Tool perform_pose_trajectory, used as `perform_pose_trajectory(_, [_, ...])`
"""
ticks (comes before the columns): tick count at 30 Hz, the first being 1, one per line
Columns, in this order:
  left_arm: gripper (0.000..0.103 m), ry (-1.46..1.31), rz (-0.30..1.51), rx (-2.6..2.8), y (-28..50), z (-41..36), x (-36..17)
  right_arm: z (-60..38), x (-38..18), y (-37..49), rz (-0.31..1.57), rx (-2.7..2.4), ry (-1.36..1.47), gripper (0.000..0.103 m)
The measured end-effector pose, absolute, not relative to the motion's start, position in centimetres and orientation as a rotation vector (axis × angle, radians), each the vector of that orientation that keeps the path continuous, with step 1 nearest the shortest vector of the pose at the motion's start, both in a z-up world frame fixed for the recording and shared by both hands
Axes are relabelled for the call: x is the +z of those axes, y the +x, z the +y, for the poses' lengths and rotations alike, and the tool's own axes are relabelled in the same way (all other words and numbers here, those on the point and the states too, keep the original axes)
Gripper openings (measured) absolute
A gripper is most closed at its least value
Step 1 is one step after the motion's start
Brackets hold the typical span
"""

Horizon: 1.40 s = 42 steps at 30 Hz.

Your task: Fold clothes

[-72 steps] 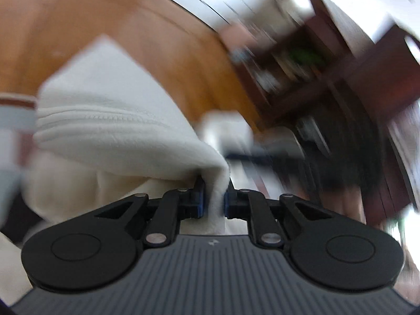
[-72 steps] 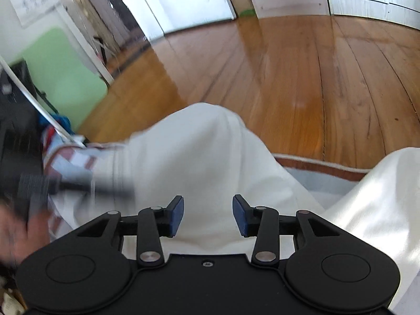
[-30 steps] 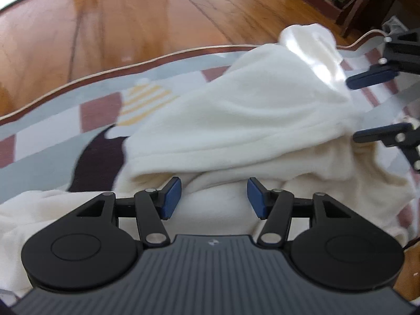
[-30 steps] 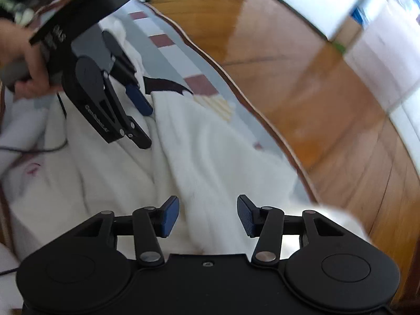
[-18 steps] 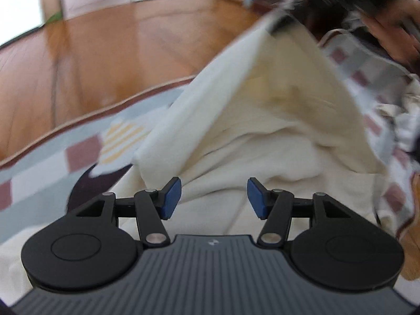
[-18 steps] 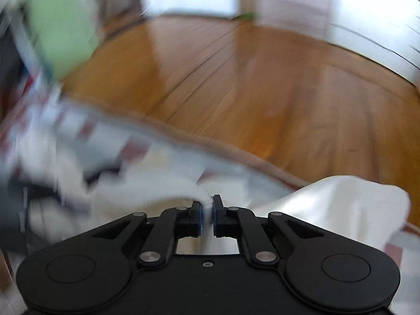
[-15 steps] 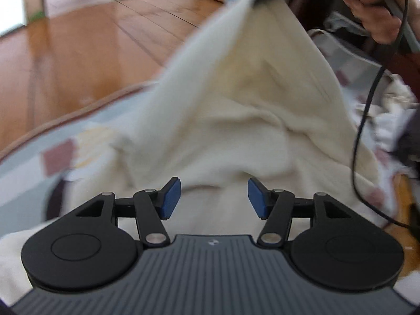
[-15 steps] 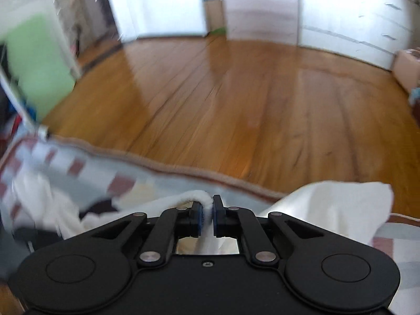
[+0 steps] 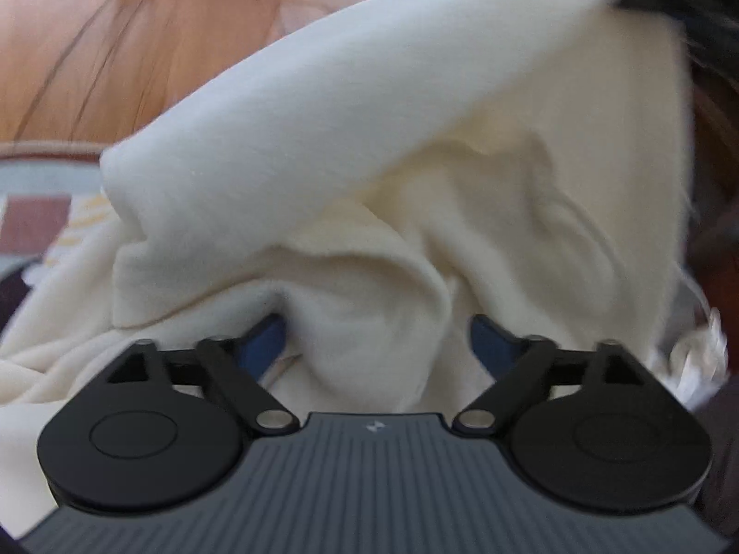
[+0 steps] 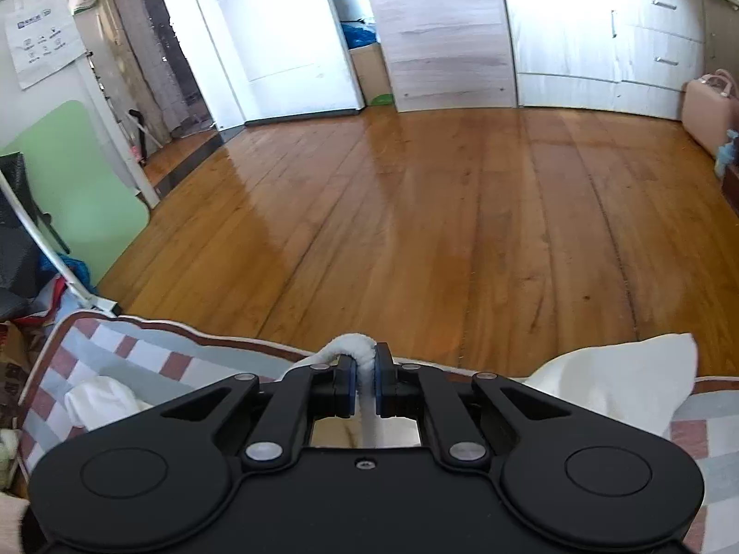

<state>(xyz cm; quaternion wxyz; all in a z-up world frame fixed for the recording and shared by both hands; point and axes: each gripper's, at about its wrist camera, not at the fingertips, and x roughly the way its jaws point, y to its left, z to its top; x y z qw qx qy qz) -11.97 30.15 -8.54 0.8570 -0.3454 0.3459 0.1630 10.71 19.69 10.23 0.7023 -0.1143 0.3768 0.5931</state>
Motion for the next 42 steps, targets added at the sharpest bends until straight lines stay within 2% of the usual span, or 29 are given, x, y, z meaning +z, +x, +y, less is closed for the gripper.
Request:
perform_pose_trajectory(1, [0.070, -0.713, 0.739, 0.362, -12.1, 30.8, -9.0, 19.6, 10.2, 10.6, 0.843, 1.330, -0.250, 0.008])
perform_pose_trajectory(2, [0.031, -0.713, 0.748, 0.384, -12.7, 31.4, -9.2, 19.5, 10.2, 10.3, 0.844, 1.341, -0.246, 0.008])
perform_pose_trajectory(3, [0.014, -0.715, 0.758, 0.406, -13.4, 32.1, -9.4, 19.5, 10.2, 10.1, 0.839, 1.346, -0.254, 0.008])
perform_pose_trajectory(4, [0.012, -0.717, 0.767, 0.427, -14.0, 32.8, -9.6, 19.5, 10.0, 9.9, 0.827, 1.340, -0.269, 0.008])
perform_pose_trajectory(8, [0.011, -0.553, 0.729, 0.512, -17.9, 33.8, -6.9, 19.2, 9.6, 10.5, 0.791, 1.293, -0.282, 0.008])
perform_pose_trajectory(13, [0.010, -0.203, 0.683, 0.638, -22.8, 33.7, -0.1, 17.7, 10.2, 12.1, 0.669, 1.156, -0.246, 0.007])
perform_pose_trajectory(18, [0.010, -0.188, 0.463, 0.841, -30.2, 36.7, 8.0, 15.8, 11.5, 14.2, 0.572, 1.065, -0.214, 0.007])
perform_pose_trajectory(21, [0.011, -0.210, 0.378, 0.852, -34.3, 37.3, 9.9, 14.9, 10.9, 15.7, 0.569, 1.044, -0.255, 0.007])
perform_pose_trajectory(25, [0.011, -0.151, 0.552, 0.782, -35.7, 35.1, 7.4, 15.7, 6.2, 16.2, 0.726, 1.080, -0.406, 0.007])
perform_pose_trajectory(28, [0.011, -0.177, 0.625, 0.739, -35.7, 34.3, 4.9, 16.7, 2.4, 15.4, 0.805, 1.068, -0.486, 0.007])
perform_pose_trajectory(32, [0.011, -0.144, 0.671, 0.712, -36.5, 33.1, 4.8, 17.2, 0.7, 14.2, 0.857, 1.101, -0.514, 0.007])
perform_pose_trajectory(36, [0.011, -0.041, 0.738, 0.640, -38.4, 31.2, 6.7, 15.1, 2.8, 12.1, 0.834, 1.144, -0.714, 0.007])
perform_pose_trajectory(40, [0.011, -0.092, 0.745, 0.604, -39.4, 30.7, 6.9, 9.5, 9.5, 12.1, 0.899, 1.165, -0.572, 0.007])
perform_pose_trajectory(42, [0.011, -0.138, 0.785, 0.589, -38.8, 30.9, 5.3, 7.7, 10.8, 12.4, 0.961, 1.185, -0.499, 0.007])
